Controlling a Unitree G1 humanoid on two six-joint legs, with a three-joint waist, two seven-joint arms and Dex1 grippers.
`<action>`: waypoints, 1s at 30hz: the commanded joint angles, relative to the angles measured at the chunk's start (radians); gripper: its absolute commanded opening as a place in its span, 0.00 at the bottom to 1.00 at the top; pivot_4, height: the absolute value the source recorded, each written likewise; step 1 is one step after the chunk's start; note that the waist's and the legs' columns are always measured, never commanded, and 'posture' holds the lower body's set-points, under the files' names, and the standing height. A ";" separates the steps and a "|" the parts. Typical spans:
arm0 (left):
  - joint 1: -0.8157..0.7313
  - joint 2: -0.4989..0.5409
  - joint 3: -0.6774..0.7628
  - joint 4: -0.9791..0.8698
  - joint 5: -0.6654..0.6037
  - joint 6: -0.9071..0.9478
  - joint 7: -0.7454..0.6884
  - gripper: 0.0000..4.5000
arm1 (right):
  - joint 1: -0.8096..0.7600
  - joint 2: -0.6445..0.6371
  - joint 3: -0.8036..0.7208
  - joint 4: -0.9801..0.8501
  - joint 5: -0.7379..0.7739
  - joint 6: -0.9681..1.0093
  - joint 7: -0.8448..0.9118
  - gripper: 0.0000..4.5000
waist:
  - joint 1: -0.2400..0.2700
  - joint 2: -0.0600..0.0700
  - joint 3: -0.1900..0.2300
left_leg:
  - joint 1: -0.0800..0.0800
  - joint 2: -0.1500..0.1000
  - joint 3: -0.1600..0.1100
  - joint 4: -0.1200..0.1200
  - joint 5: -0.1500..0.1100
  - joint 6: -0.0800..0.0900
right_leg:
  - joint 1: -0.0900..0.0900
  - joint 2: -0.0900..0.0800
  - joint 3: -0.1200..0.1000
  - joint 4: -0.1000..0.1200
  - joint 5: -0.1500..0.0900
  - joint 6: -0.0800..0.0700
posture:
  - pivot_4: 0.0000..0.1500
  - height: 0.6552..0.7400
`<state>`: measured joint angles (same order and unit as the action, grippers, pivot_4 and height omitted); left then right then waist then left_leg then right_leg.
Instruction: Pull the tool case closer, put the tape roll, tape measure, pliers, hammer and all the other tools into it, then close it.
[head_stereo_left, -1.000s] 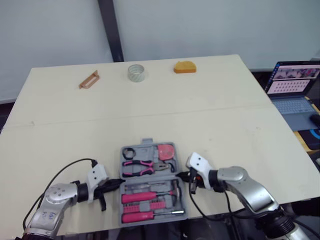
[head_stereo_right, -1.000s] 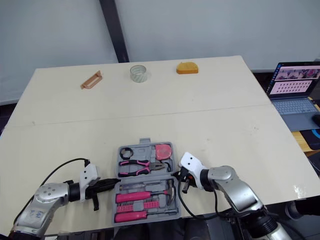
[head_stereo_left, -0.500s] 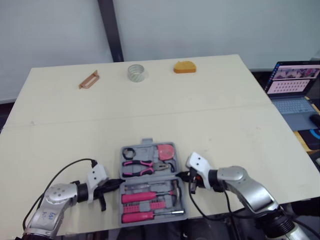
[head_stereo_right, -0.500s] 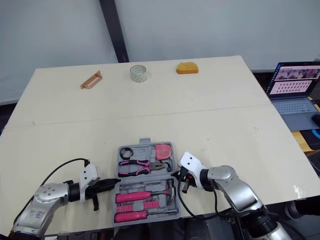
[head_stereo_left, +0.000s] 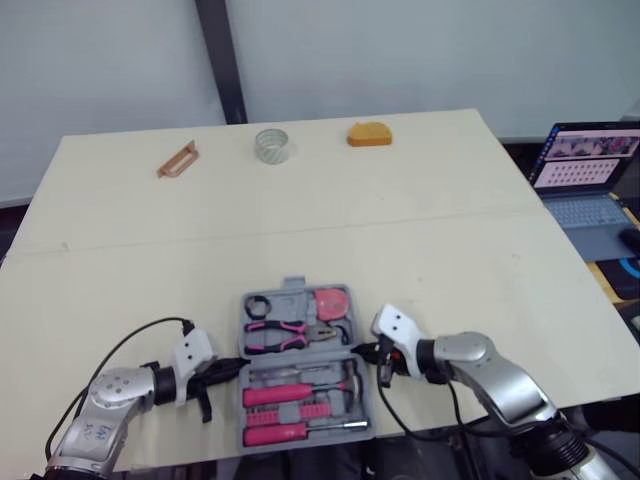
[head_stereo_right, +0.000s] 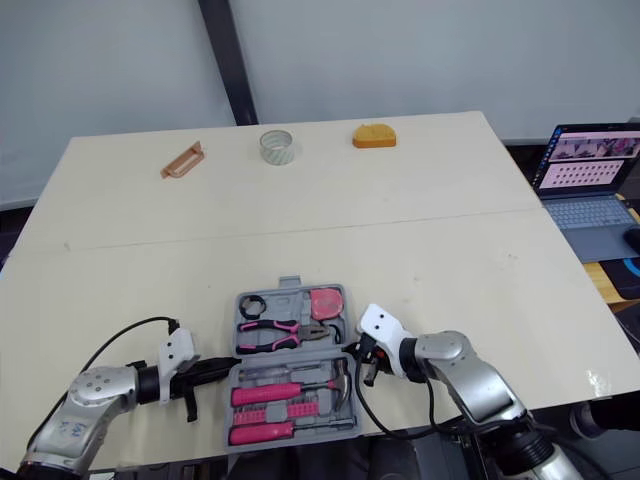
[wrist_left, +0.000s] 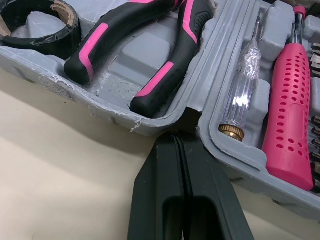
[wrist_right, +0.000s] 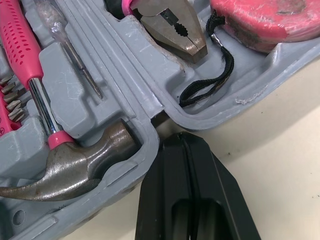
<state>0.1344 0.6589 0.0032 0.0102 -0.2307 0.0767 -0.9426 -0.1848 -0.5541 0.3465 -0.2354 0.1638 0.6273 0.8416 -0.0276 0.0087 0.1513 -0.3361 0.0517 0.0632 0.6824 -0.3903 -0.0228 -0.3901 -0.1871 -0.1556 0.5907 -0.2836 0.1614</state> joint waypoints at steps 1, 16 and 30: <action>0.031 0.005 -0.010 0.010 0.008 0.008 -0.010 0.00 | -0.007 0.004 0.013 -0.019 0.006 -0.008 0.013 0.00 | 0.000 0.000 0.000 | 0.000 0.000 0.000 0.000 0.000 0.000 | 0.000 0.000 0.000 0.000 0.000 0.000 | 1.00 1.00; 0.028 0.007 -0.010 0.017 0.009 0.002 -0.010 0.00 | -0.016 0.006 0.015 -0.008 0.004 -0.012 0.013 0.00 | 0.000 0.000 0.000 | 0.000 0.000 0.000 0.000 0.000 0.000 | 0.000 0.000 0.000 0.000 0.000 0.000 | 1.00 1.00; 0.024 0.016 0.006 0.030 0.012 -0.011 -0.005 0.00 | -0.013 -0.001 0.003 -0.001 0.005 -0.020 0.014 0.00 | 0.000 0.000 0.000 | 0.000 0.000 0.000 0.000 0.000 0.000 | 0.000 0.000 0.000 0.000 0.000 0.000 | 1.00 1.00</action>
<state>0.1350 0.6588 0.0031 0.0169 -0.2307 0.0629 -0.9415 -0.1920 -0.5529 0.3508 -0.2291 0.1633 0.6258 0.8417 -0.0278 0.0087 0.1513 -0.3360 0.0518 0.0633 0.6824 -0.3902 -0.0228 -0.3901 -0.1871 -0.1556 0.5907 -0.2836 0.1614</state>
